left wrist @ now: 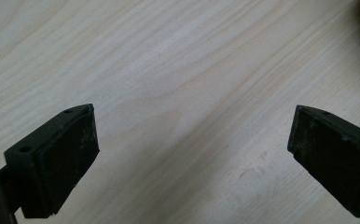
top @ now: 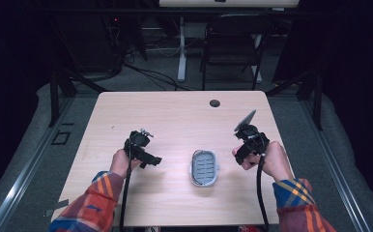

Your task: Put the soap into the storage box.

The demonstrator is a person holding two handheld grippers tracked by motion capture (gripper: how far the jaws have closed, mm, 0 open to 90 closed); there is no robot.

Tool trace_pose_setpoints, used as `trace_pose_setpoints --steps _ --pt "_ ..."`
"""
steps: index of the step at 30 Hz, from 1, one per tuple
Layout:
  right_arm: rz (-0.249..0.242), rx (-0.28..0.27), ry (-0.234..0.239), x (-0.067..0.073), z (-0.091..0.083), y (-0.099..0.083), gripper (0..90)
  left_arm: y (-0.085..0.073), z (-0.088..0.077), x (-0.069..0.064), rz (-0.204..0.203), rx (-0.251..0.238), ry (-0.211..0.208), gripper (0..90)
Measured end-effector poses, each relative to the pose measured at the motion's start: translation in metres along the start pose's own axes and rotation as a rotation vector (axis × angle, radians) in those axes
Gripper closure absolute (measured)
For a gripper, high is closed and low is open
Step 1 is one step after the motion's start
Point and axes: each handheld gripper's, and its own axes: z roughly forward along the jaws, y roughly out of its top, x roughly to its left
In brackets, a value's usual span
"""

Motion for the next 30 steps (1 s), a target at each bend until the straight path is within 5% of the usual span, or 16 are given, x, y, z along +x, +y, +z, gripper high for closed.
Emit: trace_pose_setpoints --steps 30 --pt "-0.080 -0.020 -0.022 0.024 -0.010 0.019 37.1 0.000 0.000 -0.001 0.006 0.001 -0.006 2.4"
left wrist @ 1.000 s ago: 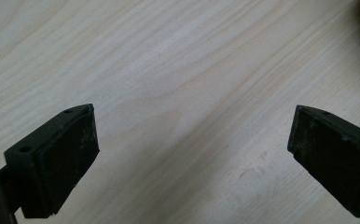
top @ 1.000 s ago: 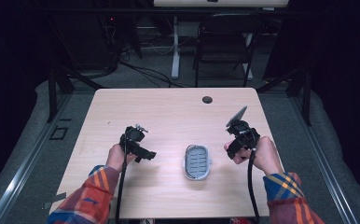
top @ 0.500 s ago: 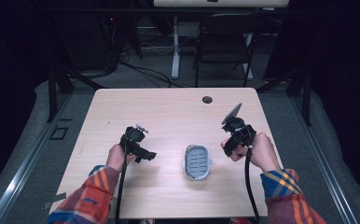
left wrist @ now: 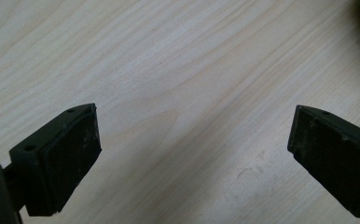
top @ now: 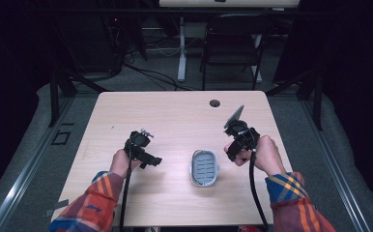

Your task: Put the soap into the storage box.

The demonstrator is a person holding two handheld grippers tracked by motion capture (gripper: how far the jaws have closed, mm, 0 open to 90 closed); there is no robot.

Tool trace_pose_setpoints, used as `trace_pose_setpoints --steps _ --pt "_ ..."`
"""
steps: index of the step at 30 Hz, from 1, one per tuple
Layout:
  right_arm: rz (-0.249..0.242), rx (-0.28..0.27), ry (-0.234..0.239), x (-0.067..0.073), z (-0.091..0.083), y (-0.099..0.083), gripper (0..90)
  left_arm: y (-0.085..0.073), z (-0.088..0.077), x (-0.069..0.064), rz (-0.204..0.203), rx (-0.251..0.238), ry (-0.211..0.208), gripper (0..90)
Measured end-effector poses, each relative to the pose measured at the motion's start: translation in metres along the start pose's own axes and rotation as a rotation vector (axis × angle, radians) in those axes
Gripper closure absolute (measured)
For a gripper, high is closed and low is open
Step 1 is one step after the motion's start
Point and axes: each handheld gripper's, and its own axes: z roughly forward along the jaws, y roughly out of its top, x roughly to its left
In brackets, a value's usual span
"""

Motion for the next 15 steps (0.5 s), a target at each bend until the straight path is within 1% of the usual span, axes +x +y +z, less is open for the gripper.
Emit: trace_pose_setpoints --steps 1,2,6,8,11,15 --pt "0.000 -0.006 0.003 0.001 0.000 0.000 37.2 0.000 0.000 0.000 0.000 0.001 0.001 2.4" --pt "-0.015 0.009 0.001 0.001 -0.002 0.002 37.2 0.000 0.000 0.000 -0.002 0.001 -0.001 2.4" --pt "-0.030 0.014 0.000 0.004 -0.002 0.006 37.2 0.000 0.000 0.000 0.000 -0.001 -0.002 2.4" --pt "-0.028 0.012 0.003 0.005 -0.002 0.006 37.2 0.000 0.000 0.000 -0.001 -0.002 -0.004 2.3" --pt "-0.042 0.020 -0.001 0.008 -0.002 0.009 37.2 0.000 0.000 0.000 0.000 -0.002 -0.004 2.3" --pt "-0.038 0.017 0.000 0.012 0.001 0.011 37.2 0.000 0.000 0.000 0.000 -0.002 -0.005 2.3"
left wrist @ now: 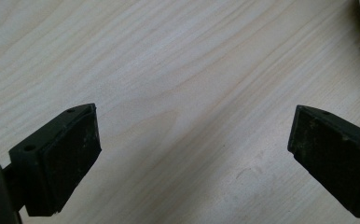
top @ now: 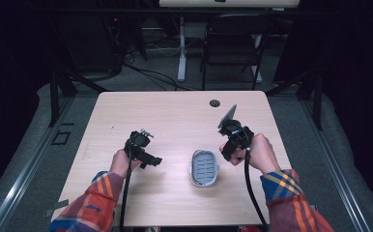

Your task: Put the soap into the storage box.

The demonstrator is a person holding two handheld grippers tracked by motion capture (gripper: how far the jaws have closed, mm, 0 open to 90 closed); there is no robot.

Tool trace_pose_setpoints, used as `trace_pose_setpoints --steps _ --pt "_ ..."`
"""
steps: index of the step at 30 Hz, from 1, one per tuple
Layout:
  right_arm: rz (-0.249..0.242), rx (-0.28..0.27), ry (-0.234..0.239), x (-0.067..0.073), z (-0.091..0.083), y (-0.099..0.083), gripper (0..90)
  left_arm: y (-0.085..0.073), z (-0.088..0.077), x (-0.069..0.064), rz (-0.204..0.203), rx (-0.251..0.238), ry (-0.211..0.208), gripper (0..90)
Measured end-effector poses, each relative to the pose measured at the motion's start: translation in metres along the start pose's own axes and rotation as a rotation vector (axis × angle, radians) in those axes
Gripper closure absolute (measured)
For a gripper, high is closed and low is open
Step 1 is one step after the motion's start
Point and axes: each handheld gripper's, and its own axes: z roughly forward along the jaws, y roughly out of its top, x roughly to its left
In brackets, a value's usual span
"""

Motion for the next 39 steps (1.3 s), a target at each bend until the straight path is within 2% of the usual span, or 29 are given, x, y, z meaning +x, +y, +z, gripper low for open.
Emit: trace_pose_setpoints --steps 4,5,10,12,13,14,16,17,22,24,25,29,36,38,39 --pt "-0.010 0.004 0.000 0.004 0.001 0.003 37.2 0.000 0.000 0.000 -0.001 0.000 -0.001 2.3" --pt "-0.028 0.021 -0.003 0.003 0.000 0.004 37.2 0.000 0.000 0.000 -0.003 0.000 -0.001 2.3" --pt "-0.037 0.023 0.000 0.008 0.001 0.007 37.2 0.000 0.000 0.000 0.000 0.000 -0.001 2.3" --pt "-0.035 0.006 0.001 0.010 0.003 0.008 37.2 0.000 0.000 0.000 0.001 0.000 -0.001 2.3" --pt "-0.055 0.036 0.000 0.011 0.001 0.010 37.2 0.000 0.000 0.000 0.001 0.000 -0.001 2.3" --pt "-0.055 0.036 0.000 0.011 0.001 0.010 37.2 0.000 0.000 0.000 0.001 0.000 -0.001 2.3" --pt "-0.029 0.000 0.009 0.015 0.005 0.010 37.2 0.000 0.000 0.000 0.001 0.000 -0.001 2.3" --pt "-0.062 0.036 0.000 0.014 0.003 0.012 37.2 0.000 0.000 0.000 0.001 0.001 -0.001 2.3" --pt "-0.056 0.024 0.009 0.021 0.008 0.015 37.2 0.000 0.000 0.000 0.001 0.000 -0.002 2.3" --pt "-0.062 0.030 0.008 0.023 0.010 0.017 37.2 0.000 0.000 0.000 0.003 0.001 -0.002 2.3" --pt "-0.075 0.049 0.007 0.024 0.009 0.018 37.2 0.000 0.000 0.000 0.003 0.001 -0.002 2.3" --pt "-0.071 0.044 0.016 0.028 0.014 0.020 37.2 0.000 0.000 0.000 0.001 0.001 -0.003 2.3" --pt "-0.089 0.074 0.020 0.035 0.022 0.027 37.2 0.000 0.000 0.000 0.002 0.002 -0.003 2.3" --pt "-0.101 0.066 0.014 0.035 0.023 0.027 37.1 0.000 0.000 0.000 0.002 0.004 -0.001 2.3" --pt "-0.096 0.086 0.021 0.038 0.026 0.029 37.1 0.000 0.000 0.000 0.002 0.004 -0.001 2.3"
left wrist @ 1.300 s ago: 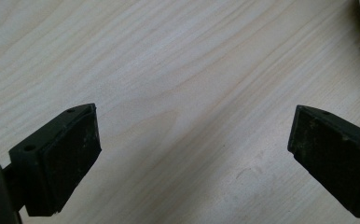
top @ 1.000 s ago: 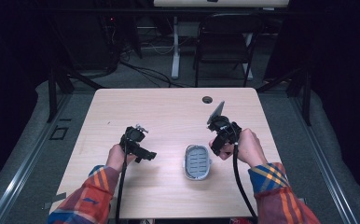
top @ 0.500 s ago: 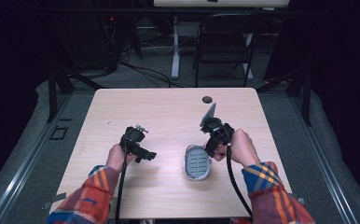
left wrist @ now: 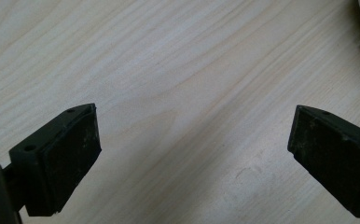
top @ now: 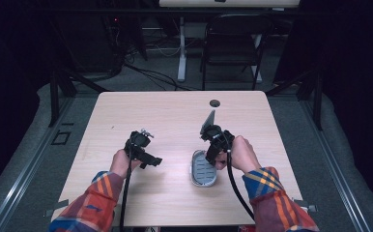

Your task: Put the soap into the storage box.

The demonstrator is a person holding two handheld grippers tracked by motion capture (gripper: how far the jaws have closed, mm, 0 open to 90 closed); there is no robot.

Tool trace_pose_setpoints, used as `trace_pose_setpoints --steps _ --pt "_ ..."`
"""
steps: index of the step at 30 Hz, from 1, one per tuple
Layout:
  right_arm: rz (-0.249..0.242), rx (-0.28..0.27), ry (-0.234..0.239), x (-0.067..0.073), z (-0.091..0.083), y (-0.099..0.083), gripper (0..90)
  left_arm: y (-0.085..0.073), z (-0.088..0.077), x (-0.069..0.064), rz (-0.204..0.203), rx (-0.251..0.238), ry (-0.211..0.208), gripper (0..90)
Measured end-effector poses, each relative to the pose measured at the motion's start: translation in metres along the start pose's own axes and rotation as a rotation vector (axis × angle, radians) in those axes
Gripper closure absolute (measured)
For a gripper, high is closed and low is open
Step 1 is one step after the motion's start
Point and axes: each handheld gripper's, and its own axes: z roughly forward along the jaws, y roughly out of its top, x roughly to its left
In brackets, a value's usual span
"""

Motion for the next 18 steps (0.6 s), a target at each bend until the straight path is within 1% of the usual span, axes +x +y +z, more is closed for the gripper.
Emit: trace_pose_setpoints --steps 2,3,4,7,8,11,13,14,18 --pt "-0.006 0.009 -0.004 0.002 0.003 0.002 37.1 0.000 0.000 0.000 0.001 0.001 0.000 2.3" --pt "-0.005 0.000 0.000 0.003 0.005 0.002 37.1 0.000 0.000 0.000 0.001 0.001 -0.001 2.3" --pt "-0.008 0.015 0.000 0.003 0.005 0.003 37.1 0.000 0.000 0.000 0.003 0.002 0.001 2.3" --pt "-0.008 0.019 0.005 0.006 0.009 0.006 37.1 0.000 0.000 0.000 0.003 0.003 -0.002 2.4" --pt "-0.010 0.029 0.001 0.006 0.010 0.007 37.1 0.000 0.000 0.000 0.001 0.001 -0.003 2.4" --pt "-0.003 0.022 0.000 0.009 0.013 0.009 37.1 0.000 0.000 0.000 0.001 0.002 -0.001 2.4" --pt "-0.004 0.028 0.002 0.009 0.013 0.009 37.1 0.000 0.000 0.000 0.002 0.001 0.002 2.4" --pt "-0.014 0.039 -0.001 0.009 0.014 0.010 37.1 0.000 0.000 0.000 0.001 -0.001 0.001 2.4" --pt "-0.006 0.057 -0.001 0.013 0.018 0.015 37.1 0.000 0.000 0.000 0.003 0.001 0.002 2.4"
